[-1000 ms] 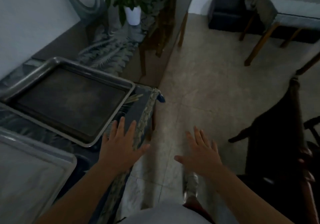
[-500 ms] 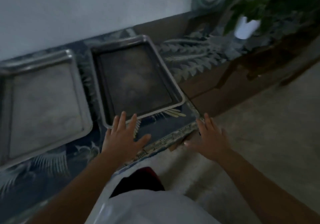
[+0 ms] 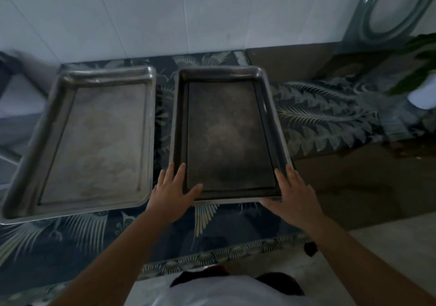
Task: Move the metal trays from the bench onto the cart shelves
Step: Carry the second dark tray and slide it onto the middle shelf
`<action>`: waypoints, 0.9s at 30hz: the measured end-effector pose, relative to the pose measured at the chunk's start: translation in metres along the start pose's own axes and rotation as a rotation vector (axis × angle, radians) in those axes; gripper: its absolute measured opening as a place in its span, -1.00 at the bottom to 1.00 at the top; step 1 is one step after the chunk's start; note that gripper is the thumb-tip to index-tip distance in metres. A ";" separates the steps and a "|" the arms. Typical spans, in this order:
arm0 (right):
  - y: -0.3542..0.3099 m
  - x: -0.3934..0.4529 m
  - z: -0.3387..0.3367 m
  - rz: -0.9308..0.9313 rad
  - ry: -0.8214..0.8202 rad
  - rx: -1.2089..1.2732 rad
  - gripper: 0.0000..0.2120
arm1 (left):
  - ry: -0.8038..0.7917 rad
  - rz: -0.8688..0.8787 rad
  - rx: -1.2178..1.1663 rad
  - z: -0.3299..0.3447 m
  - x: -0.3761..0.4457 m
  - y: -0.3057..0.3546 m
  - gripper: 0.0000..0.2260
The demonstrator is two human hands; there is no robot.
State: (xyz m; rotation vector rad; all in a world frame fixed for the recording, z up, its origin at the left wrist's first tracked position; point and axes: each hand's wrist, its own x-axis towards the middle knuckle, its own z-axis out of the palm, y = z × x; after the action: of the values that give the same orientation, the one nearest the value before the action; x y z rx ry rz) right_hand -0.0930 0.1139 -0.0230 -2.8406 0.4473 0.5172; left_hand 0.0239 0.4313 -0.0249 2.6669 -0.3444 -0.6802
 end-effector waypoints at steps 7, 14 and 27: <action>0.020 0.076 -0.012 0.076 -0.039 0.168 -0.03 | 0.100 -0.247 -0.425 0.003 0.077 -0.003 -0.20; 0.035 0.151 -0.022 0.210 0.156 0.355 -0.17 | 0.131 -0.433 -0.474 0.014 0.096 -0.009 -0.46; 0.075 0.199 0.000 0.335 0.160 0.857 -0.56 | 0.356 -0.619 -0.709 0.034 0.123 -0.014 -0.57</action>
State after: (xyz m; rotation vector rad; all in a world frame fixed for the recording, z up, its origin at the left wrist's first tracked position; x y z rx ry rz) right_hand 0.0599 -0.0073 -0.1091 -1.9882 0.9192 0.0918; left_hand 0.1141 0.3947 -0.1090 2.1032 0.7142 -0.3635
